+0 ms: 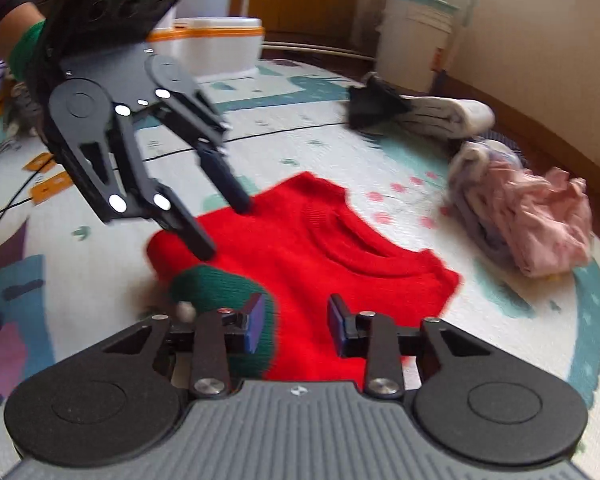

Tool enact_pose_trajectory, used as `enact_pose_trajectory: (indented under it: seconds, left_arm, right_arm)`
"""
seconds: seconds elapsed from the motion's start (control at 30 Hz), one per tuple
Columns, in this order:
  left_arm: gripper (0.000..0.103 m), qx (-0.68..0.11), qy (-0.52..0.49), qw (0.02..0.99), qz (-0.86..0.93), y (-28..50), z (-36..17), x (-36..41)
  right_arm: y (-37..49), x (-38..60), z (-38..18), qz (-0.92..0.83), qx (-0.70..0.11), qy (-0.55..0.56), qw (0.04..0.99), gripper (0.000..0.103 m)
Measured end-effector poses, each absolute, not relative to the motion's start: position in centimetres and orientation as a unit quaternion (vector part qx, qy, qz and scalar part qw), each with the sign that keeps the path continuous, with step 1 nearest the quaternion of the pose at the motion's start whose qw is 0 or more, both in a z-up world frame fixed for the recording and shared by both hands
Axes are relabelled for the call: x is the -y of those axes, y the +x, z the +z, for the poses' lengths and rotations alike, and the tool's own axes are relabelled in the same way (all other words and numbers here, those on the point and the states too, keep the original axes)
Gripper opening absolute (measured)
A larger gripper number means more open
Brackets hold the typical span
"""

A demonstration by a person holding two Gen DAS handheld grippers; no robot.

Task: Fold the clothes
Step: 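Lay the folded red sweater flat with both grippers, collar showing on top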

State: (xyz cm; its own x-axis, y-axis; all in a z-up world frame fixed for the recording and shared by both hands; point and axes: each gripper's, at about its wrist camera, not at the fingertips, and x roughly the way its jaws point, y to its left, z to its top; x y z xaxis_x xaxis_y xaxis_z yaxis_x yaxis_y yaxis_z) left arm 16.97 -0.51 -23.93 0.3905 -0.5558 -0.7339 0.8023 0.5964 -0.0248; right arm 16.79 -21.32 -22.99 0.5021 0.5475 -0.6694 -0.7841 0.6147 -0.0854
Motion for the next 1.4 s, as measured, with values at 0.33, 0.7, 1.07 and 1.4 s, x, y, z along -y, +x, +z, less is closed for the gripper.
enact_pose_trajectory:
  seconds: [0.33, 0.7, 1.07, 1.4]
  left_arm:
    - [0.052, -0.394, 0.161, 0.81, -0.402, 17.7, -27.3, 0.9]
    - [0.053, -0.374, 0.188, 0.822, -0.385, 23.6, -24.4, -0.9]
    - [0.056, -0.407, 0.163, 0.816, -0.376, 25.6, -26.7, -1.6]
    - [0.056, -0.469, -0.036, 0.838, -0.275, 22.1, -24.8, -6.4]
  right_arm:
    - [17.9, 20.8, -25.7, 0.398, -0.359, -0.173, 0.826, 0.035]
    - [24.2, 22.3, -23.3, 0.338, -0.336, -0.16, 0.864, 0.038]
    - [27.6, 24.6, -26.6, 0.313, -0.393, -0.084, 0.861, 0.047]
    - [24.4, 28.4, -25.3, 0.254, -0.419, 0.081, 0.868, 0.051]
